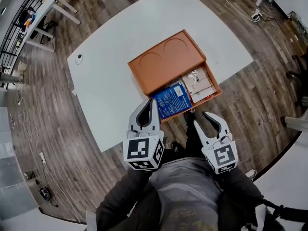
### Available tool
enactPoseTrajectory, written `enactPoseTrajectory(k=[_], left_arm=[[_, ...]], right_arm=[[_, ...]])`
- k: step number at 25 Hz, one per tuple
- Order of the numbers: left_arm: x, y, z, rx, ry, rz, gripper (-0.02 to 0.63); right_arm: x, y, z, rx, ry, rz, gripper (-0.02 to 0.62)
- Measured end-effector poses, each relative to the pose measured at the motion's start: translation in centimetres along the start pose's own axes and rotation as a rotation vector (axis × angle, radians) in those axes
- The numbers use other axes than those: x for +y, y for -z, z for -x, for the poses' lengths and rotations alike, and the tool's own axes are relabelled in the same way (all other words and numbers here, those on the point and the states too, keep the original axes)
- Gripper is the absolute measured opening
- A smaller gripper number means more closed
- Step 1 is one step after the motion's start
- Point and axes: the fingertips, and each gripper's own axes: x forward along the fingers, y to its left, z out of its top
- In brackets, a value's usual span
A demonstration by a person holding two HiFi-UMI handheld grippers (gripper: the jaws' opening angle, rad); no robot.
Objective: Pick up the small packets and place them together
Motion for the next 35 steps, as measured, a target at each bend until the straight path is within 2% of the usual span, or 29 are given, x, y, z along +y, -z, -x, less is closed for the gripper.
enactPoseTrajectory(k=[3, 6, 9, 12, 16, 21, 24, 28, 35], left_arm=[[-1.1, -1.0, 1.6, 0.018, 0.019, 0.024, -0.002], [-2.0, -2.7, 2.2, -0.008, 0.035, 0.018, -0.002], [-2.2, -4.0, 1.9, -0.045, 0.035, 0.004, -0.002], [-1.7, -3.9, 1.1, -0.044, 0.020, 0.017, -0.002], [-1.3, -3.6, 0.8, -0.029, 0.013, 0.031, -0.002], [-0.8, -4.7, -0.1, -0.034, 0.006, 0.051, -0.002], [-0.4, -5.5, -0.7, -0.048, 0.000, 0.053, -0.002], [0.8, -6.8, -1.5, -0.058, -0.019, 0.062, -0.002], [2.3, -4.7, -1.9, -0.026, -0.054, 0.107, -0.002]], right_arm=[[1.2, -3.0, 1.1, 0.008, -0.033, 0.033, 0.123], [1.9, -5.6, 1.1, -0.004, -0.063, 0.077, 0.123], [1.9, -7.4, 0.1, -0.020, -0.078, 0.104, 0.123], [1.8, -8.3, -1.4, -0.008, -0.094, 0.126, 0.123], [1.9, -8.8, -2.8, 0.091, -0.138, 0.206, 0.123], [1.2, -8.4, -5.8, 0.261, -0.242, 0.324, 0.132], [0.9, -7.5, -7.5, 0.348, -0.286, 0.364, 0.135], [0.9, -6.0, -9.3, 0.470, -0.350, 0.393, 0.175], [0.9, -2.5, -11.0, 0.607, -0.375, 0.475, 0.182]])
